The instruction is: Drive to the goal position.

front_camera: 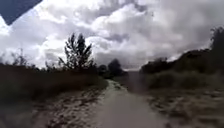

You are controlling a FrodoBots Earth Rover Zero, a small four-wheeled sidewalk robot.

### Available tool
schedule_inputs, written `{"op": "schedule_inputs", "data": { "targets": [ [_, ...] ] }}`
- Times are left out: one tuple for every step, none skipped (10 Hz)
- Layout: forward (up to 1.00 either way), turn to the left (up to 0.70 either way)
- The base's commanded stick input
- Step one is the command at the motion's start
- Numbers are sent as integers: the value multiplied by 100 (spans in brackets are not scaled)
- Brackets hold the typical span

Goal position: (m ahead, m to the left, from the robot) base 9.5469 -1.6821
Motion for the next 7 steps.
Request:
{"op": "schedule_inputs", "data": {
  "targets": [
    [59,15],
    [59,13],
    [59,2],
    [59,1],
    [59,1],
    [59,1],
    [59,1]
  ]
}}
